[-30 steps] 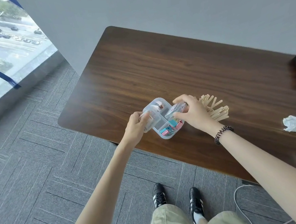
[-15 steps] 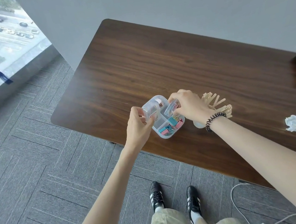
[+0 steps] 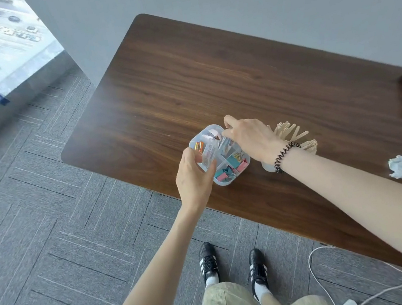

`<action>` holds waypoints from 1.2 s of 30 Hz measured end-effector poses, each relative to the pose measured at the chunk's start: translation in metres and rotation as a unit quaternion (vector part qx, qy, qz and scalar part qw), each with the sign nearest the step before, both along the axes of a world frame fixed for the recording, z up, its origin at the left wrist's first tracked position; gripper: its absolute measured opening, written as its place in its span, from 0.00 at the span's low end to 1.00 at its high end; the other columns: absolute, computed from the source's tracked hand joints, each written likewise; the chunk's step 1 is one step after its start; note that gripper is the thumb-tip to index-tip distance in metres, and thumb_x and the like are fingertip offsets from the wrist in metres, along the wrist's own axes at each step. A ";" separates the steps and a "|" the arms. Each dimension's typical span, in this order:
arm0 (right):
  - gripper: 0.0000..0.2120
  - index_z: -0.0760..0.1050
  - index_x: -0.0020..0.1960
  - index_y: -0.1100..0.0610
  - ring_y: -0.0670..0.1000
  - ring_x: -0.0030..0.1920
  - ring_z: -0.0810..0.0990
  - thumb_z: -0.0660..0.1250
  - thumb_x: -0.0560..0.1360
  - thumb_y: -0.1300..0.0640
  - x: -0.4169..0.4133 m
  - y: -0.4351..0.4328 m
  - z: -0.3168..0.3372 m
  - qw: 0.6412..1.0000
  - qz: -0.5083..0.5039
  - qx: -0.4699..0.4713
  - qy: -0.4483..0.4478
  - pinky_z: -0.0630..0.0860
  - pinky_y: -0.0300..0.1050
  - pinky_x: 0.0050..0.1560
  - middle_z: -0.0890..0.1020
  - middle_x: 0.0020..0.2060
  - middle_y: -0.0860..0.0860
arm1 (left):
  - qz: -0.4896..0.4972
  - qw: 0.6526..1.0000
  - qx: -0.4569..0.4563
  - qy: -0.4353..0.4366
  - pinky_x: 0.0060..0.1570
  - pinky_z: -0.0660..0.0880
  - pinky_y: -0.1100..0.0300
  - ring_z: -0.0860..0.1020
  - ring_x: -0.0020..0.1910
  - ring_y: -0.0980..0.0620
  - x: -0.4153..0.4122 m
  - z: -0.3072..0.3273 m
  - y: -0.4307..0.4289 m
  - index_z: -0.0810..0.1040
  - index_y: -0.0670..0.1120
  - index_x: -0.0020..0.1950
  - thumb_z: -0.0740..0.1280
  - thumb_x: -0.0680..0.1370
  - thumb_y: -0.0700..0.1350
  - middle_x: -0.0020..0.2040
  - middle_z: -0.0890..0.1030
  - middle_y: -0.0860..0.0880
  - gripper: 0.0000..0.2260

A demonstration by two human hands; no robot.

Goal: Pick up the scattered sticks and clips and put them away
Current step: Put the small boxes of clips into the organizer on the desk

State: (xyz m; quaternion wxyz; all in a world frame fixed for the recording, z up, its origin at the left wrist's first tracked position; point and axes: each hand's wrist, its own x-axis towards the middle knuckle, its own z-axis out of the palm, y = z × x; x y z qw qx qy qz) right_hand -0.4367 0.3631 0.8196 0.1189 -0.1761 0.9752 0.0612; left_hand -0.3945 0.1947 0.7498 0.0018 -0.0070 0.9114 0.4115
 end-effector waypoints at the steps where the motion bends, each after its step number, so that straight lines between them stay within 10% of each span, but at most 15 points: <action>1: 0.09 0.75 0.50 0.60 0.50 0.33 0.75 0.66 0.72 0.71 -0.001 0.001 0.001 1.000 0.017 0.017 -0.002 0.77 0.43 0.34 0.70 0.50 0.54 | -0.004 1.000 -0.007 0.005 0.36 0.72 0.63 0.75 0.38 0.57 0.000 -0.001 0.001 0.67 0.51 0.44 0.72 0.72 0.51 0.42 0.75 0.57 0.14; 10: 0.15 0.73 0.49 0.59 0.47 0.35 0.67 0.57 0.72 0.76 0.000 -0.001 -0.010 0.971 0.189 0.144 -0.008 0.71 0.38 0.32 0.72 0.57 0.54 | -0.068 0.995 -0.065 0.038 0.43 0.72 0.61 0.76 0.44 0.54 0.004 -0.009 -0.001 0.66 0.51 0.63 0.72 0.72 0.45 0.49 0.77 0.53 0.23; 21: 0.17 0.76 0.57 0.56 0.49 0.33 0.77 0.70 0.71 0.69 -0.010 0.013 -0.018 0.998 0.067 0.002 -0.019 0.76 0.41 0.34 0.73 0.51 0.49 | -0.109 0.975 -0.151 0.122 0.27 0.72 0.61 0.74 0.43 0.52 0.004 -0.004 -0.008 0.74 0.49 0.64 0.72 0.72 0.44 0.45 0.75 0.50 0.21; 36: 0.17 0.78 0.58 0.55 0.50 0.37 0.77 0.68 0.72 0.69 -0.014 0.013 -0.017 0.997 0.066 -0.026 -0.032 0.72 0.40 0.36 0.74 0.50 0.50 | -0.096 0.973 -0.207 0.044 0.38 0.72 0.58 0.73 0.48 0.51 -0.003 -0.008 0.003 0.72 0.52 0.66 0.71 0.74 0.51 0.52 0.77 0.51 0.22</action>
